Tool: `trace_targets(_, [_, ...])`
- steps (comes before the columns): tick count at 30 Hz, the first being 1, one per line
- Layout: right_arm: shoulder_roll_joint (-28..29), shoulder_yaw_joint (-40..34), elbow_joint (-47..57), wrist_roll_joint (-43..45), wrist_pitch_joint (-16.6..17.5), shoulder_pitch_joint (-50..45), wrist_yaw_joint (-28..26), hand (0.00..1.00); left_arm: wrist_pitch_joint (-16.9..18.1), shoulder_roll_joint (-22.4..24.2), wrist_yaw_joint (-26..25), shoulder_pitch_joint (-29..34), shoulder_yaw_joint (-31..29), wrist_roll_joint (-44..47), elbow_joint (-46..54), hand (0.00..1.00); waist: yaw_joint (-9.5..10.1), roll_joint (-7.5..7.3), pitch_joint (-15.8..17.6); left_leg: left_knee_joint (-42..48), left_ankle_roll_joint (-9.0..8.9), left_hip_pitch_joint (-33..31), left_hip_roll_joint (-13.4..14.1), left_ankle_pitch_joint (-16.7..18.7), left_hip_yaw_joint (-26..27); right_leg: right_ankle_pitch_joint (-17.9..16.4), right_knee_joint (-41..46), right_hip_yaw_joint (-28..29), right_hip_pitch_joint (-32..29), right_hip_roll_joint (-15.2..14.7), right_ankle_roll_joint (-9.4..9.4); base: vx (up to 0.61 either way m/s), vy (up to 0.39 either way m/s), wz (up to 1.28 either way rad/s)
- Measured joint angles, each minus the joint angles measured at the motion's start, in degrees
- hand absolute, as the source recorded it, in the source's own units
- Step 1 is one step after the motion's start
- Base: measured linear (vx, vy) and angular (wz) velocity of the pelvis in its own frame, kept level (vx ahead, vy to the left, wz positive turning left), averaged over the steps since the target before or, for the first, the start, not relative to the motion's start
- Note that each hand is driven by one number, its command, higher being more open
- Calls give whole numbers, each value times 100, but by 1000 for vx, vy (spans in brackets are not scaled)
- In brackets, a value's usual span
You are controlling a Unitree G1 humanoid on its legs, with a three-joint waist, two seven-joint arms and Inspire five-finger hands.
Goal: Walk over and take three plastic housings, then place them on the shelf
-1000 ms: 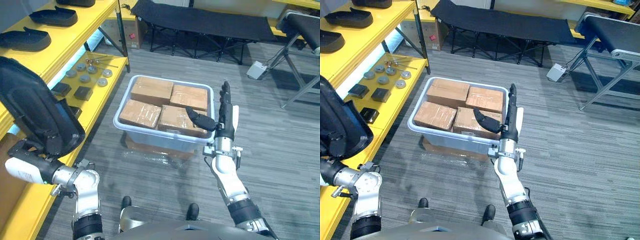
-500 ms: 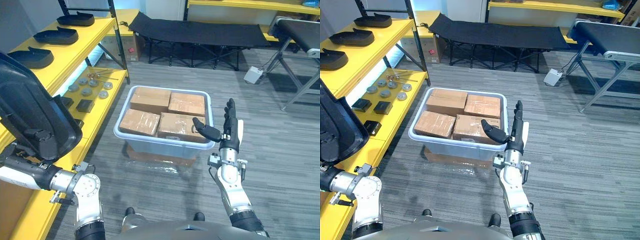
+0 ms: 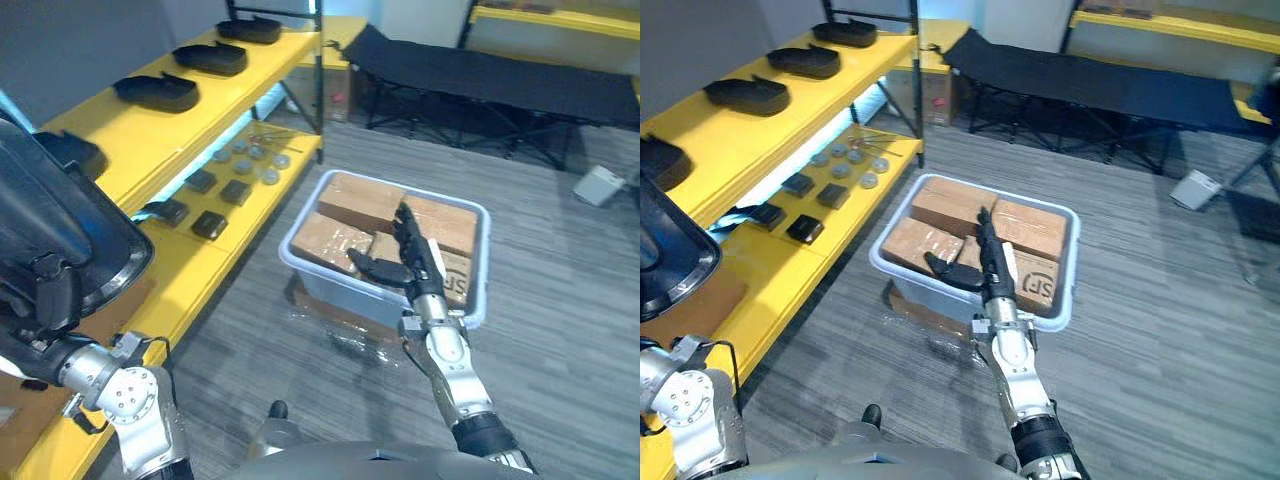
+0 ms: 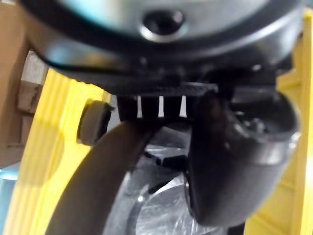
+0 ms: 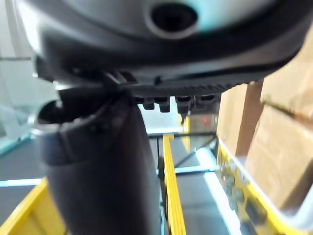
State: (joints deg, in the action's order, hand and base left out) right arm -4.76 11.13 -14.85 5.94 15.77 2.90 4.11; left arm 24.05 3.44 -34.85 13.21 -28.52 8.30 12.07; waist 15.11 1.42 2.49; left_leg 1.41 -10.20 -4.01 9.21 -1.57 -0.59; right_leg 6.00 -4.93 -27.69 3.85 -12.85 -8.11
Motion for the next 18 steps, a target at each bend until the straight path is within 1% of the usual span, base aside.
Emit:
trace_targets(2, [1, 155, -113, -1, 39, 217, -177, 100, 116, -4, 387, 137, -126, 367, 200, 0, 187, -11, -10, 31, -48, -77, -100, 34, -267, -57, 1, -264, 139, -63, -66, 11, 19, 57])
trace_targets(3, [1, 206, -123, 0, 51, 258, -219, 100, 151, -4, 503, 209, -174, 476, 260, 0, 237, -32, -25, 30, -48, -95, -119, 34, -316, -67, 1, -319, 155, -75, -77, 15, 14, 52])
trace_targets(5, [2, 344, -122, 10, 132, 378, -405, 100, 325, 1, 925, 469, -381, 854, 467, 0, 389, -83, -93, 18, -48, -166, -200, 34, -519, -98, 2, -505, 228, -114, -113, 28, 11, 43])
trace_targets(6, [5, 380, -122, 11, 133, 404, -446, 100, 353, 5, 1026, 544, -431, 971, 508, 0, 393, -91, -99, 12, -48, -165, -222, 34, -566, -110, 2, -541, 269, -125, -125, 36, 6, 40])
trace_targets(8, [-2, 493, -119, 20, 135, 488, -614, 100, 386, 30, 1359, 801, -539, 1219, 645, 0, 467, -119, -123, 6, -47, -161, -271, 33, -661, -154, 4, -647, 345, -153, -147, 32, 4, 28])
trace_targets(9, [-6, 534, -120, 157, 137, 505, -711, 100, 442, 55, 1680, 954, -551, 1427, 676, 0, 545, -130, -130, 6, -47, -164, -282, 33, -704, -165, 16, -693, 378, -153, -160, 30, -2, 17])
trace_targets(11, [-9, 536, -121, 239, 135, 504, -758, 100, 443, 78, 1944, 1061, -527, 1569, 677, 0, 550, -132, -132, 6, -41, -168, -299, 29, -780, -181, 34, -780, 440, -151, -175, 20, -14, 30])
trace_targets(12, [-17, 531, -120, 244, 136, 508, -746, 100, 443, 107, 2274, 1200, -430, 1793, 689, 0, 532, -136, -140, -10, -3, -195, -329, 1, -929, -240, 36, -953, 534, -139, -161, 11, -36, 55])
trace_targets(14, [-120, 512, -113, 251, 136, 507, -698, 100, 442, 136, 2667, 1320, -252, 2082, 724, 0, 491, -149, -186, -76, 55, -311, -356, -88, -1120, -289, 45, -1187, 579, -106, -184, 18, -52, 72])
trace_targets(16, [-308, 453, -86, 227, 133, 486, -358, 100, 435, 152, 3419, 1387, 27, 2414, 748, 0, 444, -146, -193, -362, 125, -423, -364, -369, -1483, -482, 294, -1621, 612, -89, -215, 29, -57, 98])
trace_targets(17, [-325, 434, -80, 227, 132, 475, -281, 100, 435, 154, 3566, 1395, 91, 2505, 768, 0, 437, -136, -187, -435, 114, -431, -364, -434, -1582, -533, 376, -1689, 607, -93, -217, 8, -39, 87])
trace_targets(18, [-326, 394, -80, 123, 116, 469, -109, 100, 434, 156, 3893, 1420, 186, 2672, 819, 0, 453, -115, -174, -592, 118, -440, -365, -564, -1722, -670, 599, -1769, 567, -133, -220, 8, -14, 56])
